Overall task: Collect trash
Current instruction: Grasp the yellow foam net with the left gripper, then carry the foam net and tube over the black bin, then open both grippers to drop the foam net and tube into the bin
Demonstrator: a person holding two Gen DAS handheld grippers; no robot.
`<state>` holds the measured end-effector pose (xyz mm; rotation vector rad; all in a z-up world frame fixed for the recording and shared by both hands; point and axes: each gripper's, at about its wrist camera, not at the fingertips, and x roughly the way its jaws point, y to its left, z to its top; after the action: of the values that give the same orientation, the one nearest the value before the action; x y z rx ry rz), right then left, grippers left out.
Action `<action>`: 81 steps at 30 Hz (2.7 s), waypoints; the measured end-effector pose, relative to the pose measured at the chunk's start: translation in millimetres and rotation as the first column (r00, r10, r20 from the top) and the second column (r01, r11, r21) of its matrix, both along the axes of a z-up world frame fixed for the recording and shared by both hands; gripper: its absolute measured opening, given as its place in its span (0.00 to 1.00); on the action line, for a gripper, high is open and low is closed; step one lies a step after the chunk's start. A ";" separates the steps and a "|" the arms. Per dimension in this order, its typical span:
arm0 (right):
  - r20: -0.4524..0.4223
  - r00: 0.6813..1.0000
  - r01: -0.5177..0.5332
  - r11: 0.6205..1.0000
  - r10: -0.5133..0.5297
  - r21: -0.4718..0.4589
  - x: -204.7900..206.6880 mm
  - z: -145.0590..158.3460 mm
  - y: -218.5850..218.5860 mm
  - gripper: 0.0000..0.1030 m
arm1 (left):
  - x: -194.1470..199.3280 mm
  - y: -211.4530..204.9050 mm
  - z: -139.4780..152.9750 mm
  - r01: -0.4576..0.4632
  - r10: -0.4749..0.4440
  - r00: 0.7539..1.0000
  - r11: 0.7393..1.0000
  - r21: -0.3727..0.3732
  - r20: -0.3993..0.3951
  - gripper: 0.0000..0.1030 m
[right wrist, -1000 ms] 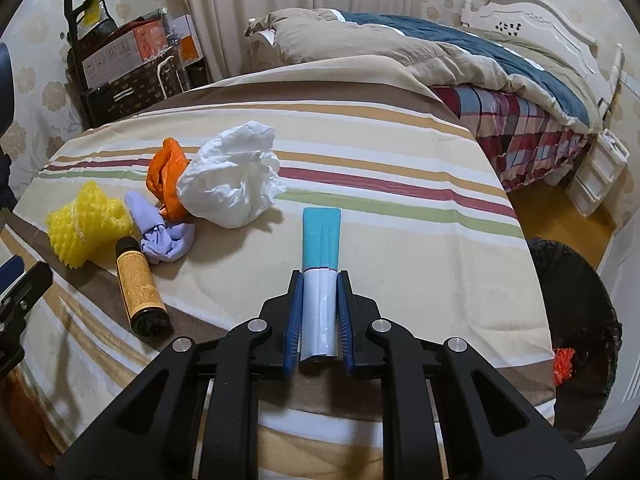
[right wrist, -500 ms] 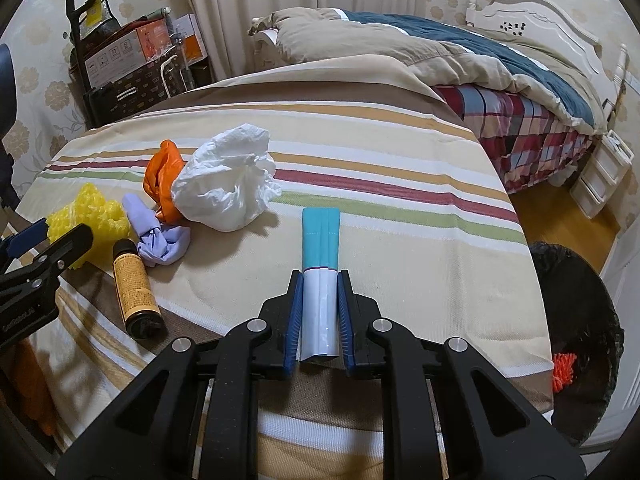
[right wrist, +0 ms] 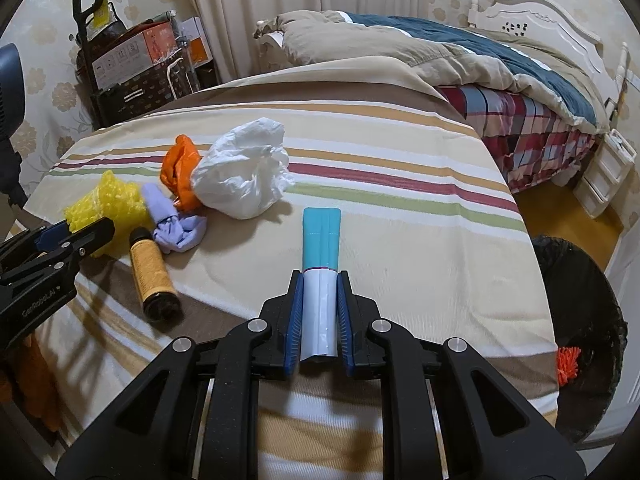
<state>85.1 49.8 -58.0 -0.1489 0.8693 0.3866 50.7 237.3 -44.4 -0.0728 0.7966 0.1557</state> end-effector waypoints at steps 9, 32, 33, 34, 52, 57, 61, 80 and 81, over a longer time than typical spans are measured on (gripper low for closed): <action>0.011 1.000 -0.002 1.000 0.001 0.023 -22.6 1.9 -11.8 0.15 | -28.0 -8.3 6.0 -0.011 0.012 1.000 0.999 -0.044 0.025 0.42; 0.104 0.982 0.150 0.985 -0.158 0.084 -65.1 31.7 -112.0 0.15 | -42.7 -113.1 36.9 0.112 -0.101 0.989 0.988 -0.105 0.109 0.42; 0.112 0.978 0.168 0.982 -0.177 0.081 -65.0 33.2 -120.8 0.15 | -38.7 -123.8 37.6 0.131 -0.120 0.987 0.986 -0.106 0.109 0.42; 0.120 0.973 0.189 0.979 -0.197 0.078 -64.2 34.6 -130.0 0.15 | -36.6 -130.4 37.9 0.141 -0.130 0.985 0.984 -0.105 0.111 0.42; 0.152 0.907 0.391 0.919 -0.394 0.048 -37.1 26.4 -233.9 0.15 | 17.4 -255.8 25.8 0.324 -0.316 0.944 0.942 -0.087 0.094 0.42; 0.141 0.895 0.419 0.906 -0.422 0.055 -28.7 20.3 -252.5 0.15 | 31.0 -278.7 21.1 0.348 -0.342 0.936 0.935 -0.074 0.083 0.42; 0.127 0.890 0.435 0.899 -0.439 0.057 -19.8 15.2 -263.5 0.15 | 41.3 -296.1 16.0 0.357 -0.354 0.933 0.932 -0.063 0.065 0.43; 0.090 0.857 0.503 0.862 -0.507 0.065 -3.9 -5.8 -289.9 0.44 | 58.0 -324.4 2.1 0.370 -0.370 0.929 0.928 -0.029 0.025 0.71; 0.093 0.854 0.508 0.859 -0.512 0.065 -4.3 -5.5 -290.5 0.50 | 56.6 -322.5 3.0 0.365 -0.364 0.931 0.931 -0.029 0.028 0.72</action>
<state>80.8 -240.8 -63.4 0.1000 0.7600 -0.1061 107.3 -85.2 -41.4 0.0427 0.7777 -0.2114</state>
